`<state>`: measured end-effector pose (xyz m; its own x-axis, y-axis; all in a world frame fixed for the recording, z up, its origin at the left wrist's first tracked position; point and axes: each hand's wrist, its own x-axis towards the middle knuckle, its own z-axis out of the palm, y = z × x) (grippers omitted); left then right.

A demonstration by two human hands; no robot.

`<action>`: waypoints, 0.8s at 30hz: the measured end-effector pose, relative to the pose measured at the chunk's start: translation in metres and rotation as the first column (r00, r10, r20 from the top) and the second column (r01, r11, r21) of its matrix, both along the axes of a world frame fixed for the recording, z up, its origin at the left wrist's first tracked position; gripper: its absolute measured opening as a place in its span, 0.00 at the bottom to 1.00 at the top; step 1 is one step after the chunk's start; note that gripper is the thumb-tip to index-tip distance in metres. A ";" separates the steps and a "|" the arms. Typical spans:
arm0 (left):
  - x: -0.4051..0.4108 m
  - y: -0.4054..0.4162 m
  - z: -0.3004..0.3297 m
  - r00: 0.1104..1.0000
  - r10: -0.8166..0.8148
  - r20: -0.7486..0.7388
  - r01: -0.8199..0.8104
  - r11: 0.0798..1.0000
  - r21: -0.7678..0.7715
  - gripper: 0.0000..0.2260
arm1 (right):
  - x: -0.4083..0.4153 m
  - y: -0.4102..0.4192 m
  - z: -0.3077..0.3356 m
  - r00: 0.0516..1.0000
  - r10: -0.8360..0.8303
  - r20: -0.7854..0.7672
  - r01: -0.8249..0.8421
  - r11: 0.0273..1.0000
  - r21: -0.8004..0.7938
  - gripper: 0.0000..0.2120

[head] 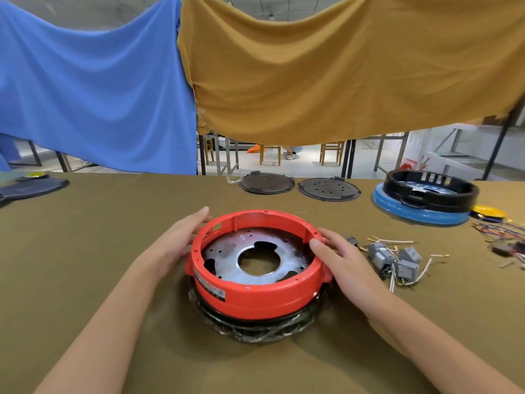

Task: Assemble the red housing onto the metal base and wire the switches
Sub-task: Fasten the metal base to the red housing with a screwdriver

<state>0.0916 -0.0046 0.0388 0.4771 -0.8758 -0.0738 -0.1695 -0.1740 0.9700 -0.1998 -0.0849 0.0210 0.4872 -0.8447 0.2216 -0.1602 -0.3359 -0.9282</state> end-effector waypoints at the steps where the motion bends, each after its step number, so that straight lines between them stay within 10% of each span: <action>1: -0.002 0.001 0.000 0.998 -0.051 -0.023 0.051 0.999 0.004 0.17 | 0.000 0.001 0.000 1.000 0.024 -0.010 -0.024 1.000 0.004 0.14; 17: -0.009 0.004 0.001 0.976 -0.135 -0.173 0.119 0.988 -0.100 0.14 | -0.005 -0.001 0.000 0.999 -0.035 0.026 0.035 0.999 -0.001 0.11; 24: -0.011 0.003 0.002 0.953 -0.194 -0.233 0.170 0.978 -0.122 0.16 | -0.003 -0.006 0.000 0.992 0.040 0.121 -0.072 0.959 0.275 0.23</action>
<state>0.0806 -0.0017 0.0412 0.2875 -0.9548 -0.0757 0.0528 -0.0631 0.9966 -0.2029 -0.0913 0.0212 0.5208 -0.8528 0.0378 -0.0369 -0.0668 -0.9971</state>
